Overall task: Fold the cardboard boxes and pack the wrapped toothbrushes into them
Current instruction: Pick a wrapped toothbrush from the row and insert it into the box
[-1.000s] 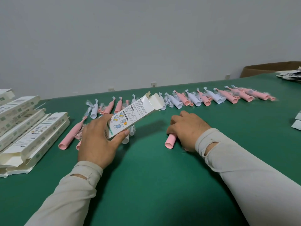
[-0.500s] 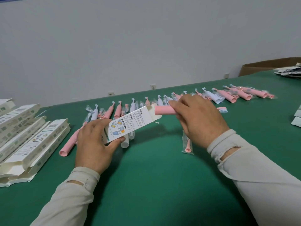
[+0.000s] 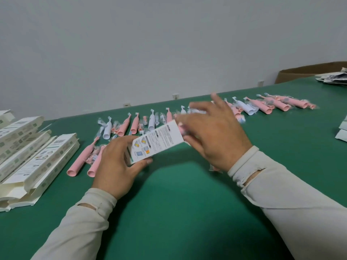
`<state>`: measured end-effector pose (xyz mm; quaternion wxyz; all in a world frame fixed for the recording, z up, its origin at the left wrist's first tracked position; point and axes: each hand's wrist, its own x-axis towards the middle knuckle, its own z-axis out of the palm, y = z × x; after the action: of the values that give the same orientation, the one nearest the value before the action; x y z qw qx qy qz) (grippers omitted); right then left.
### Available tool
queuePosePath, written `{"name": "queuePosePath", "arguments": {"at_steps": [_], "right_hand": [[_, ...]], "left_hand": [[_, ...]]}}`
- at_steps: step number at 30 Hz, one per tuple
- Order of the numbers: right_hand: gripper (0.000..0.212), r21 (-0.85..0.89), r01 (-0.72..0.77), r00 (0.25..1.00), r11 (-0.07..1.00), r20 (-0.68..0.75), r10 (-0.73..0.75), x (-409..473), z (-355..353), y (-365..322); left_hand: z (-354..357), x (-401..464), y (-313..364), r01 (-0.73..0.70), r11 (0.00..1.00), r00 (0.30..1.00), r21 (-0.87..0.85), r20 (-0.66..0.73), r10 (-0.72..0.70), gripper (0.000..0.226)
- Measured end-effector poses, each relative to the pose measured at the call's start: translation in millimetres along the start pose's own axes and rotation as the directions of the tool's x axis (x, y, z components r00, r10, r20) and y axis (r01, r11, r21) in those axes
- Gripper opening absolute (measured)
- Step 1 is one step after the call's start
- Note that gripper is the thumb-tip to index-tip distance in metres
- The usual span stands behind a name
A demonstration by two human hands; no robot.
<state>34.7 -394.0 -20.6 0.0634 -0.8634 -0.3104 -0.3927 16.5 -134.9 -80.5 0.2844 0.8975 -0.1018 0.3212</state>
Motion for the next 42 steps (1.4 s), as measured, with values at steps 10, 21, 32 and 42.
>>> {"name": "queuePosePath", "arguments": {"at_steps": [10, 21, 32, 42], "right_hand": [[0.034, 0.353, -0.423, 0.9, 0.835, 0.056, 0.433, -20, 5, 40], [0.013, 0.719, -0.491, 0.825, 0.493, 0.201, 0.529, -20, 12, 46], [0.009, 0.831, -0.487, 0.845, 0.268, 0.37, 0.387, -20, 16, 26], [0.026, 0.713, -0.427, 0.903, 0.556, 0.305, 0.303, -17, 20, 11]], "left_hand": [[-1, 1, -2, 0.088, 0.996, 0.993, 0.002, -0.074, -0.088, 0.05], [-4, 1, -7, 0.04, 0.995, 0.999, 0.093, -0.031, -0.037, 0.057], [-1, 0, -4, 0.057, 0.998, 0.998, 0.027, 0.03, -0.057, 0.059], [0, -1, 3, 0.033, 0.999, 0.998, 0.034, 0.048, -0.034, 0.06]]}}
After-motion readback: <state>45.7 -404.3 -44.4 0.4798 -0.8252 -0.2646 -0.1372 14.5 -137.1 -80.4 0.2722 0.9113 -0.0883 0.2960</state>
